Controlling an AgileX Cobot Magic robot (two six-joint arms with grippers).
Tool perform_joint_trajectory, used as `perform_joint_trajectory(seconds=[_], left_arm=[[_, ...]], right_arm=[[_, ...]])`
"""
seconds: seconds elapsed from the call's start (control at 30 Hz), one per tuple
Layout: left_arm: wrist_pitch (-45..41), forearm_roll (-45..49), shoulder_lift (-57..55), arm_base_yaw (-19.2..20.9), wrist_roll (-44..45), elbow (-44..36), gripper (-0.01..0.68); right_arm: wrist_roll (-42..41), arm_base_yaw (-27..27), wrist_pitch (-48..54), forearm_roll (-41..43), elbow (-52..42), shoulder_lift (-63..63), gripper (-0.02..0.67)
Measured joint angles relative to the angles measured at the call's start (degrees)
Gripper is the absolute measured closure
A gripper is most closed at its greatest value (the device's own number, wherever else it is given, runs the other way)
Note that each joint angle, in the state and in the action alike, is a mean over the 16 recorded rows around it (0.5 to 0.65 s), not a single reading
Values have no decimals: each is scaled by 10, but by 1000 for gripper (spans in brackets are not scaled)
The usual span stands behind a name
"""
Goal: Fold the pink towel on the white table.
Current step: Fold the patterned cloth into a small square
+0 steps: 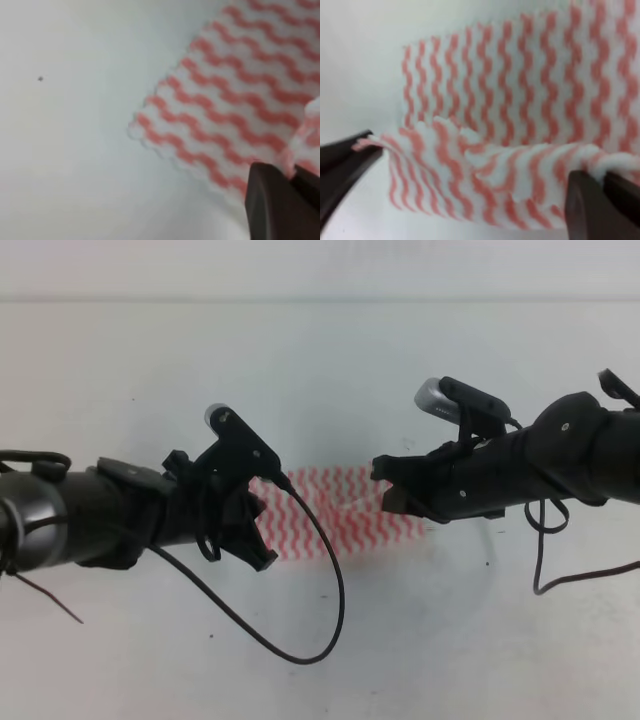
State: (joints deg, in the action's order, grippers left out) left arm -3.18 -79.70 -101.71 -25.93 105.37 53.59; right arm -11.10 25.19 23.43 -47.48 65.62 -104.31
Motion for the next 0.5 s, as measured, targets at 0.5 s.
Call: perform_joint_trajectory(seconds=[0.5], left_arm=[[13,-10,-30,0,1,22,674]], right_arm=[[0,-19,7,0,20,-20,663]])
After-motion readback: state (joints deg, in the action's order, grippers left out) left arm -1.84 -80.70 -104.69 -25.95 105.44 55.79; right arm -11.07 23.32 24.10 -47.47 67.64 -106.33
